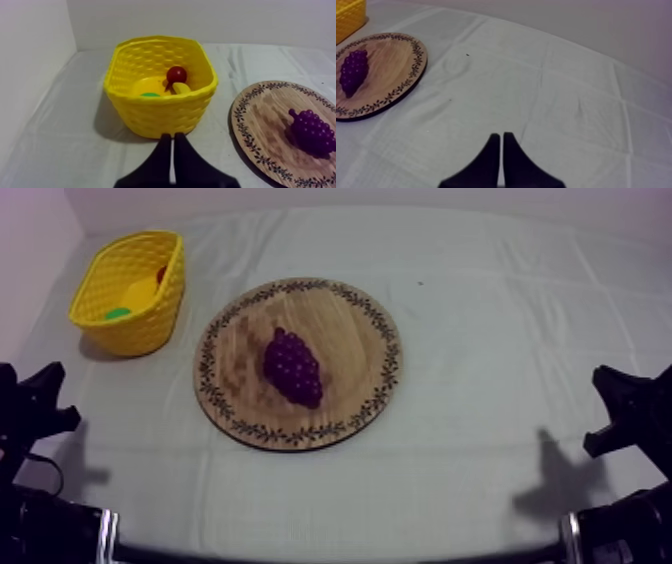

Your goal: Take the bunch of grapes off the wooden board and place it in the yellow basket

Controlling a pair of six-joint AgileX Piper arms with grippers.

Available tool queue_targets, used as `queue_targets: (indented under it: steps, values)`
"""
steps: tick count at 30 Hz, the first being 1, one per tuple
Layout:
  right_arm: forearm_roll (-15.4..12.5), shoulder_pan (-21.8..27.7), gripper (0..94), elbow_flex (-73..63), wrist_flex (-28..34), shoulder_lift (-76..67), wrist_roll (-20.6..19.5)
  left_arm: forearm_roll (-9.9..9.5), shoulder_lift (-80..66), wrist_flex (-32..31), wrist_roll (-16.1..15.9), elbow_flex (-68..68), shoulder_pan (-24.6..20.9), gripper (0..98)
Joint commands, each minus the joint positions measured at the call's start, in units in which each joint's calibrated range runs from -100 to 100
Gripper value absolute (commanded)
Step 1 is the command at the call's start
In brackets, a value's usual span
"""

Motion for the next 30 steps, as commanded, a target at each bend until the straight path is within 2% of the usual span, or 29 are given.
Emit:
queue_targets:
  steps: [1, 16, 23, 30]
  values:
    - [0.01, 0.02, 0.4, -0.03, 0.04, -0.01, -0.01, 0.01, 0.00, 0.95, -1.09, -0.32, 0.50, 0.0]
    - [0.01, 0.02, 0.4, -0.03, 0.04, -0.01, -0.01, -0.35, 0.45, 2.26, -0.65, -0.94, 0.93, 0.0]
    - [0.01, 0.02, 0.4, -0.03, 0.04, -0.01, 0.02, -3.03, 10.43, 2.09, 1.54, -10.67, 0.76, 0.0]
    - [0.01, 0.02, 0.4, -0.03, 0.04, -0.01, 0.00, -6.09, 28.06, 13.90, 4.74, -33.11, 3.92, 0.0]
